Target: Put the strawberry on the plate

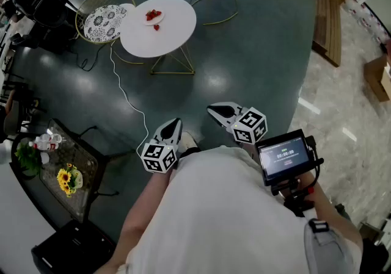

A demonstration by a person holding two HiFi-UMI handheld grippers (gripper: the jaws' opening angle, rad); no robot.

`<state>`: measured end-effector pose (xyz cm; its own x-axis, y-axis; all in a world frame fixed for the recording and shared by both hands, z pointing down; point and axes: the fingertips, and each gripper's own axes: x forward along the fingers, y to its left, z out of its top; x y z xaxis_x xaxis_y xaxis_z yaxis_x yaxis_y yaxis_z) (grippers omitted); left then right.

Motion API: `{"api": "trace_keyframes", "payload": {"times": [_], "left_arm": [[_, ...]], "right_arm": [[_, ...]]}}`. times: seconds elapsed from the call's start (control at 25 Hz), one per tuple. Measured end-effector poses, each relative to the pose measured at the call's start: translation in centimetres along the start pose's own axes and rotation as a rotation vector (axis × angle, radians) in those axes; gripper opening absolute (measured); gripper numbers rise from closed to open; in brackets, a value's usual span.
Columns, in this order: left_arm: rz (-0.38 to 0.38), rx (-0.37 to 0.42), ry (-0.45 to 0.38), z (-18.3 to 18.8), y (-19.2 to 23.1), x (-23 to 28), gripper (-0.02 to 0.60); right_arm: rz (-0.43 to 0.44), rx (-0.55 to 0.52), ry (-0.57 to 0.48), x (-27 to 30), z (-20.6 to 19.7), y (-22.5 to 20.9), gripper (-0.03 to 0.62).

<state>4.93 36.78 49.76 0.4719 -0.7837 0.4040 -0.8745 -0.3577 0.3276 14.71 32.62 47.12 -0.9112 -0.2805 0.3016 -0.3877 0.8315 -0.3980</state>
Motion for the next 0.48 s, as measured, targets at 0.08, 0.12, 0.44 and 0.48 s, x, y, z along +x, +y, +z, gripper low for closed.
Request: {"api": "trace_keyframes", "payload": {"times": [0.08,0.12,0.44,0.48], "left_arm": [[0.006,0.003,-0.012,-0.5,-1.3,0.6,0.008],[0.008,0.004,-0.016,-0.8,-2.1,0.7,0.008],[0.044,0.014,-0.026,-2.7,-8.2,-0.9,0.008],[0.049,0.02,-0.026,-2.9,-8.6,-1.0,0.008]], "right_arm": [[0.007,-0.005,-0.029,-1.4,0.0,-0.3,0.006],[0.013,-0.005,-0.041,-2.2,-0.1,-0.3,0.006],[0.029,0.017,-0.102,-8.8,-1.0,1.5,0.006],[0.03,0.016,-0.108,-9.2,-1.1,1.6,0.006]]}}
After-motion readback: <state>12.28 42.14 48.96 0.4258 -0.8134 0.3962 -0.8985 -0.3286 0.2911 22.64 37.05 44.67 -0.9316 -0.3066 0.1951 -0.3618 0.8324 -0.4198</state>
